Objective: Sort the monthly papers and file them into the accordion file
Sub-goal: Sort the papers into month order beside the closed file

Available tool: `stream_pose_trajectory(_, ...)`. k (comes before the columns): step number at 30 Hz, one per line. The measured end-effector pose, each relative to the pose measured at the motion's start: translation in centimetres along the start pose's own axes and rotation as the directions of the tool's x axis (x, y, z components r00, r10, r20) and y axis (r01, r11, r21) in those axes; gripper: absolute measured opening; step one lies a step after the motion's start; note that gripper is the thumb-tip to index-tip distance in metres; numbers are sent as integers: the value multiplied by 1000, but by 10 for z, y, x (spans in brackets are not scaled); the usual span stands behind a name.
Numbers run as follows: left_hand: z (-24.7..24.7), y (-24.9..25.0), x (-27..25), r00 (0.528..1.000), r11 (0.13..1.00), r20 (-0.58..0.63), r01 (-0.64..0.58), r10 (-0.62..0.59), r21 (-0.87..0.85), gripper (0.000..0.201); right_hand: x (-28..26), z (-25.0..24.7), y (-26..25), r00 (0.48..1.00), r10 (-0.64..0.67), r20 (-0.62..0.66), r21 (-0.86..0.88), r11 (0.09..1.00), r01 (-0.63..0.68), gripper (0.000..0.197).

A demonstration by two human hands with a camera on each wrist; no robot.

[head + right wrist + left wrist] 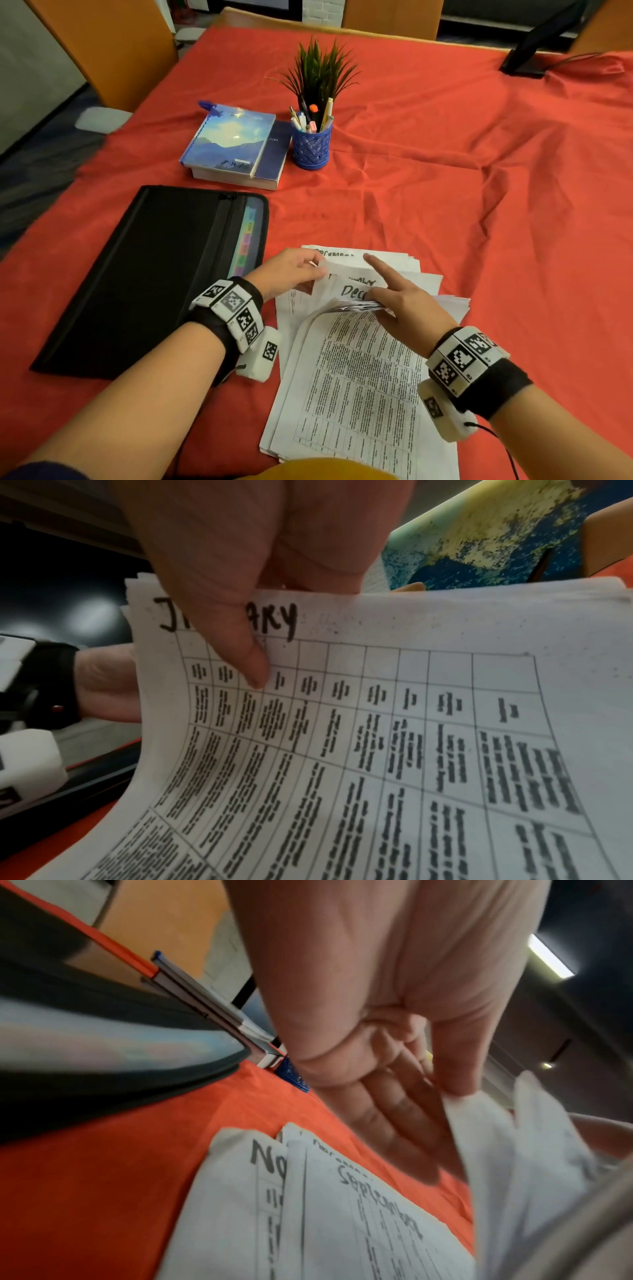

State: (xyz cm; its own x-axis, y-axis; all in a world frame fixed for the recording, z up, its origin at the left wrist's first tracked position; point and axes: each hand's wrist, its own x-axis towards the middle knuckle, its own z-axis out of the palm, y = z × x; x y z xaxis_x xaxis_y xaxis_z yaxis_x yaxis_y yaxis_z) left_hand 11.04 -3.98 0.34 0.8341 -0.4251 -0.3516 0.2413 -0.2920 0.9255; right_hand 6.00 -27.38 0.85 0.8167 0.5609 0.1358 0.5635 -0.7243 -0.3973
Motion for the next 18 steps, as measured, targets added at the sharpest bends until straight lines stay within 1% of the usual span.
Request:
stream_pose_trajectory(2,0,9,-8,990,1000,136,22,-20,-13,8,3,3,0,999,-46,-3,-22,999,46,30)
stream_pose_trajectory(3,-1,10,-11,983,999,180,41,-35,-26,13,4,5,0,997,-81,-14,-46,996,81,30)
stream_pose_trajectory(4,-2,10,-11,979,996,193,71,-60,-50,19,3,5,-1,994,-107,-31,-86,991,104,28)
stream_pose_trajectory(5,-4,9,-10,983,993,165,98,-86,-69,25,2,5,-3,993,-112,-47,-139,985,104,26)
stream_pose_trajectory(6,-5,5,-6,992,994,79,102,-99,-45,29,0,3,-4,993,-96,-63,-193,978,82,24)
stream_pose_trajectory(7,-7,-1,-1,995,995,-52,90,-88,37,27,-2,1,-6,994,-76,-82,-236,970,55,22)
stream_pose_trajectory(8,-9,-8,5,980,983,-192,82,-49,165,20,-4,-1,-7,993,-64,-102,-263,964,35,22)
stream_pose_trajectory(9,-10,-15,11,958,952,-287,95,-8,290,15,-6,-1,-8,991,-64,-114,-280,959,29,22)
stream_pose_trajectory(10,-9,-20,15,949,914,-316,127,1,385,15,-7,-1,-8,990,-76,-120,-295,955,37,22)
stream_pose_trajectory(11,-8,-24,19,957,872,-291,156,-17,463,21,-7,0,-6,989,-94,-110,-298,953,57,23)
stream_pose_trajectory(12,-5,-28,22,969,825,-241,175,-49,537,29,-7,1,-6,989,-114,-89,-276,957,86,25)
stream_pose_trajectory(13,-3,-31,25,977,780,-200,178,-70,600,36,-6,2,-4,989,-129,-65,-225,968,112,27)
stream_pose_trajectory(14,0,-30,26,979,750,-192,177,-68,637,38,-6,3,-3,990,-132,-47,-159,979,123,30)
stream_pose_trajectory(16,2,-28,27,973,759,-232,154,-3,632,31,-6,4,-2,995,-92,-26,-54,994,90,33)
stream_pose_trajectory(18,3,-23,24,959,782,-271,110,77,614,18,-7,4,-2,999,-41,-29,0,999,41,35)
